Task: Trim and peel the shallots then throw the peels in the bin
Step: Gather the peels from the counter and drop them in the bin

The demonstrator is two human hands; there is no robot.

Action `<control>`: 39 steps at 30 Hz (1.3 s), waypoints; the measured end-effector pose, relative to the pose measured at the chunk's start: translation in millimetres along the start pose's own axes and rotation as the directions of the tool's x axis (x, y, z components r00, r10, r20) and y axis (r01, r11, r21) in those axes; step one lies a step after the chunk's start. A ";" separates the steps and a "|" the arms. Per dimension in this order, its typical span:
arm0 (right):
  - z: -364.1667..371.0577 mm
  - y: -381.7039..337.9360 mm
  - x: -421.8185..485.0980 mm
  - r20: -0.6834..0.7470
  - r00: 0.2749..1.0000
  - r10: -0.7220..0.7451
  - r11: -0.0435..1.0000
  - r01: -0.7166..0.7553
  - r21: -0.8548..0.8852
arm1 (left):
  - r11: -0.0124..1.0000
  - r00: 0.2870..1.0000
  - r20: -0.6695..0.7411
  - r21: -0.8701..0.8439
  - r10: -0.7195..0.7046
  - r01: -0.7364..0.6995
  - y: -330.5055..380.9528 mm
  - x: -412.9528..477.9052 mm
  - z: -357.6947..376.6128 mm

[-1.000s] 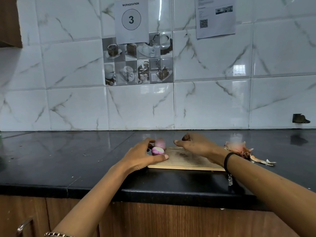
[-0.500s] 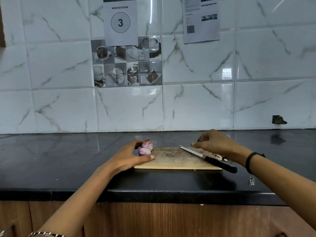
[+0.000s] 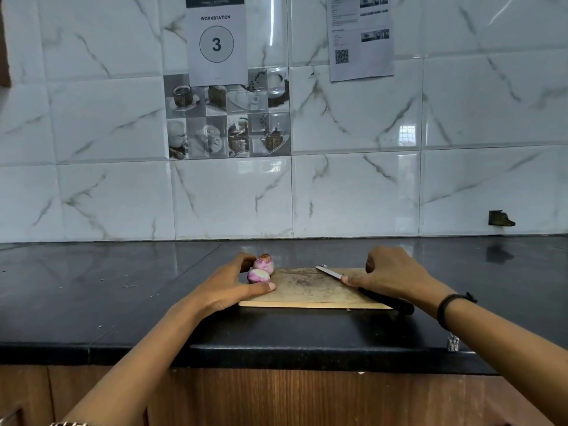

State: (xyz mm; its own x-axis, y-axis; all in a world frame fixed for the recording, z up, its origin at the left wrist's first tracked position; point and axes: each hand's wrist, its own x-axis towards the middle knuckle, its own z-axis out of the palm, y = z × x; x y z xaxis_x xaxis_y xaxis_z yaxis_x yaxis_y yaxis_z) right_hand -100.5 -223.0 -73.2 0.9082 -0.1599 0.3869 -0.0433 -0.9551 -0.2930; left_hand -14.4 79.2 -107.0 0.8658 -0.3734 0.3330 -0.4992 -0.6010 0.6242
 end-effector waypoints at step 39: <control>22.2 -51.4 40.6 0.132 0.979 -0.158 0.978 0.137 0.155 | 0.981 0.986 -0.128 0.147 -0.105 0.123 -13.1 9.6 -2.1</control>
State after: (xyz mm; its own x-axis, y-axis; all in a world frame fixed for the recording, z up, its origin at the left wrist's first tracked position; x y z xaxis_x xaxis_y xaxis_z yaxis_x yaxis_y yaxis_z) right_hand -52.1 -174.9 -61.8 0.9505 0.0270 0.3094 0.1462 -0.9177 -0.3693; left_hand 0.5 85.0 -110.5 0.9104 -0.2149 0.3534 -0.3880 -0.7397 0.5498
